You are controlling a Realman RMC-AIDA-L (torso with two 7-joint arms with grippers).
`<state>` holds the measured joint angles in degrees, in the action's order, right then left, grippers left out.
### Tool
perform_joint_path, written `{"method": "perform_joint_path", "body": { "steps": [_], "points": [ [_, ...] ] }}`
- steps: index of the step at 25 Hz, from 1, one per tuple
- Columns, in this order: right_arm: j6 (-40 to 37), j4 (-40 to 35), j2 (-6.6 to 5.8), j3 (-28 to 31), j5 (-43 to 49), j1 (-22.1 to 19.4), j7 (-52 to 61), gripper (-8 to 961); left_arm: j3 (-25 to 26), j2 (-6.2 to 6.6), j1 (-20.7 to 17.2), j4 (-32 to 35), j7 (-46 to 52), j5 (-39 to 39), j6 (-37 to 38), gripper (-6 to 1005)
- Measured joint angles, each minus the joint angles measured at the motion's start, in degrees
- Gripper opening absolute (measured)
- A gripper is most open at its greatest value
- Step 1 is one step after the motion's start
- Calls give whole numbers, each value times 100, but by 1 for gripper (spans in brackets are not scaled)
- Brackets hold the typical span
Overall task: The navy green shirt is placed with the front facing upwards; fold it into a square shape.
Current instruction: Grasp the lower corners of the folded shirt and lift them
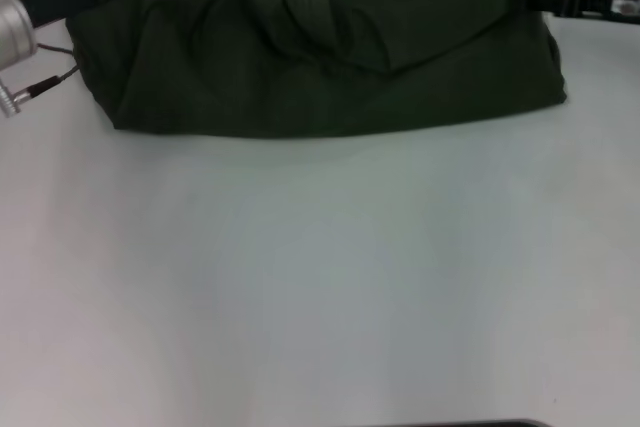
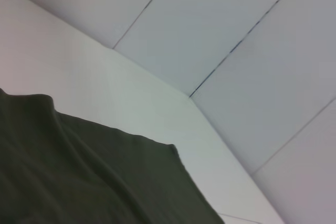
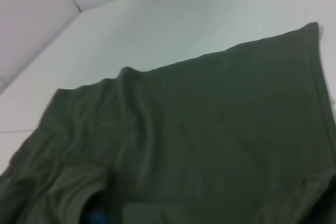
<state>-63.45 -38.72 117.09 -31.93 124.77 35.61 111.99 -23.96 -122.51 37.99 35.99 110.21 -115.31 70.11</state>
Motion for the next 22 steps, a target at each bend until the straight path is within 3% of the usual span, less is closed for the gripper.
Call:
{"method": "perform_joint_path", "body": {
  "steps": [4, 10, 15, 22],
  "points": [
    [-578, -117, -162, 4, -77, -476, -162, 603, -2, -1, -169, 142, -110, 29, 504, 691],
    [-687, -134, -273, -5, -57, -743, -190, 603, -183, 1, -269, 270, -168, -27, 788, 690],
    [-700, -125, -299, -11, -54, -799, -192, 604, -558, 15, -317, 283, -172, -31, 735, 690],
    [-622, -82, -250, -32, 258, -660, -106, 603, -606, -6, -325, 286, -232, -3, 708, 690]
  ]
}}
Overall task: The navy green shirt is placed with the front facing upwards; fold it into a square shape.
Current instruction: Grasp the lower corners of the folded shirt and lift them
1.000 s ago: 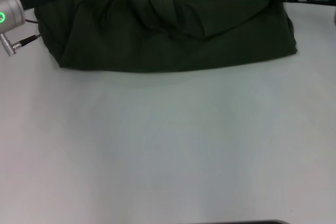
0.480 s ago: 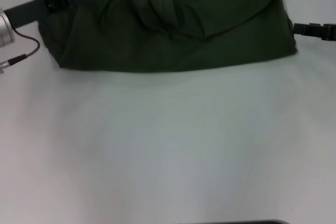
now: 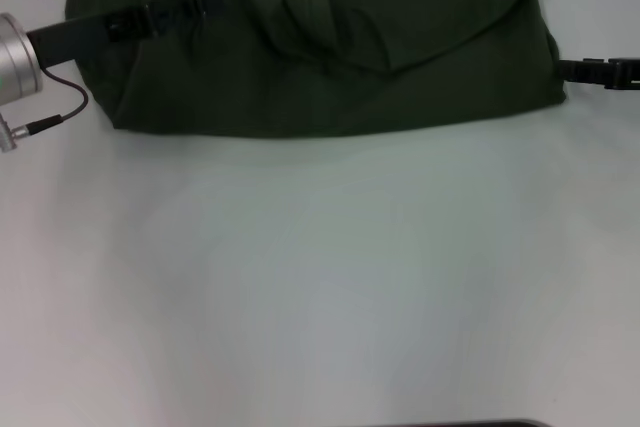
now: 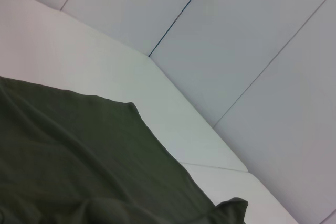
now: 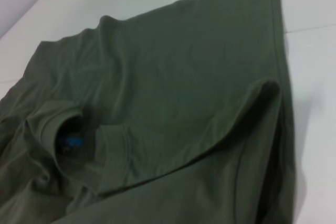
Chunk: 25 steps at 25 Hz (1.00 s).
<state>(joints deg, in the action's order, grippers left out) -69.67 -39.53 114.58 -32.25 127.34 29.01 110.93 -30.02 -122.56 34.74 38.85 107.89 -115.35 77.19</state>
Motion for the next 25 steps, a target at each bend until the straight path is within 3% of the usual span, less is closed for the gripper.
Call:
{"method": "perform_joint_path", "body": {
  "steps": [7, 25],
  "points": [
    [279, 83, 114, -96, 185, 120, 27, 602, -4, -12, 23, 0, -9, -6, -76, 691],
    [422, 323, 184, -115, 359, 350, 26, 598, -3, -21, 40, -18, -74, -6, -140, 690]
  ]
}}
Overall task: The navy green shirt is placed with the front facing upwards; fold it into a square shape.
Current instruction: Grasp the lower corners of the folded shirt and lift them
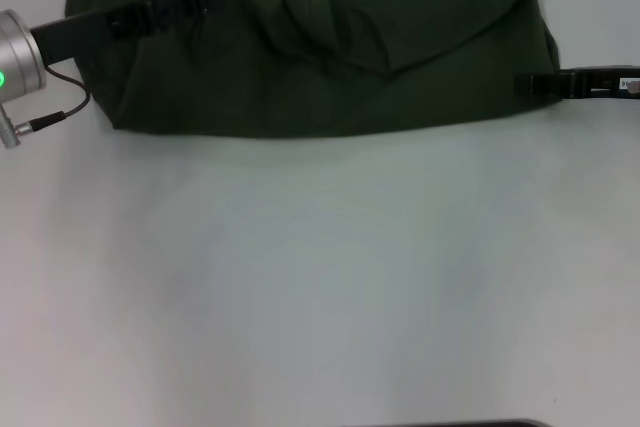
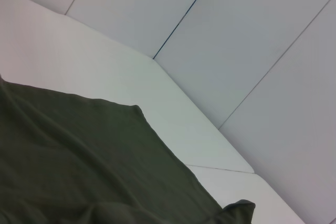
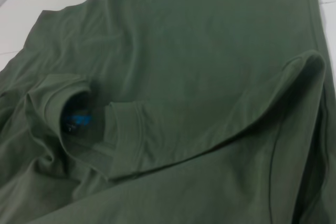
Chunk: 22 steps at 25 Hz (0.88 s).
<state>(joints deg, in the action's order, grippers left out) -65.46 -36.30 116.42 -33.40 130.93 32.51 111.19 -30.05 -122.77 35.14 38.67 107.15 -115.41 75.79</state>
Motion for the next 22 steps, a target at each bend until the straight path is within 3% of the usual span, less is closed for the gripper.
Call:
{"method": "perform_joint_path", "body": {
  "steps": [22],
  "points": [
    [37, -45, 24, -92, 28, 0, -16, 593, -10, -26, 14, 13, -2, 23, -65, 691]
  ]
}}
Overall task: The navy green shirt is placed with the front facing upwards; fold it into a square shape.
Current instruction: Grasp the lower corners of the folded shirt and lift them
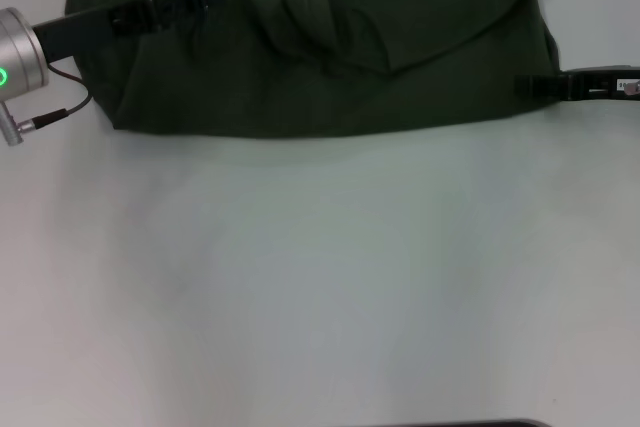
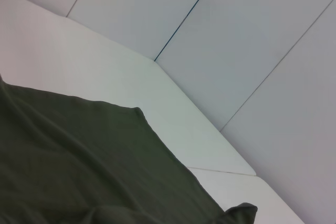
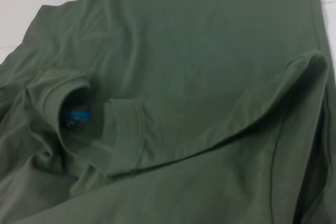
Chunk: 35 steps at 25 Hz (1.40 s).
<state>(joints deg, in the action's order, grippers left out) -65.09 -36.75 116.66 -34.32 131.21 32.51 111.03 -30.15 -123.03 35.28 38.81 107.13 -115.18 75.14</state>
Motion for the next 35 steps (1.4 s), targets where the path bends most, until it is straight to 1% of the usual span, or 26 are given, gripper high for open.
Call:
{"method": "perform_joint_path", "body": {
  "steps": [4, 8, 14, 18, 20, 26, 30, 35],
  "points": [
    [-36, 31, -36, -103, 9, 1, 62, 592, 1, 6, 4, 3, 0, 2, 0, 691],
    [-96, 18, -63, -105, -6, -23, 172, 430, 1, 17, 5, 4, 0, 5, 0, 691],
    [-132, -20, -65, -58, -23, -52, 172, 200, 0, 46, -37, 4, 0, -22, -12, 691],
    [-127, -21, -67, 11, -30, -59, 138, 55, -19, 117, -143, 4, -34, -143, -76, 691],
    [-130, -21, -74, 26, -43, -57, 127, 50, -70, 169, -225, 4, -81, -309, -150, 691],
    [-154, -21, -92, 35, -70, -58, 154, 41, -150, 230, -510, 16, -376, -555, -510, 691],
    [-215, -25, -101, 127, -70, -62, 164, 41, -213, 301, -645, 33, -654, -654, -535, 691],
    [-234, -25, -101, 184, -71, -62, 170, 42, -289, 322, -766, 69, -1162, -662, -515, 690]
  ]
}}
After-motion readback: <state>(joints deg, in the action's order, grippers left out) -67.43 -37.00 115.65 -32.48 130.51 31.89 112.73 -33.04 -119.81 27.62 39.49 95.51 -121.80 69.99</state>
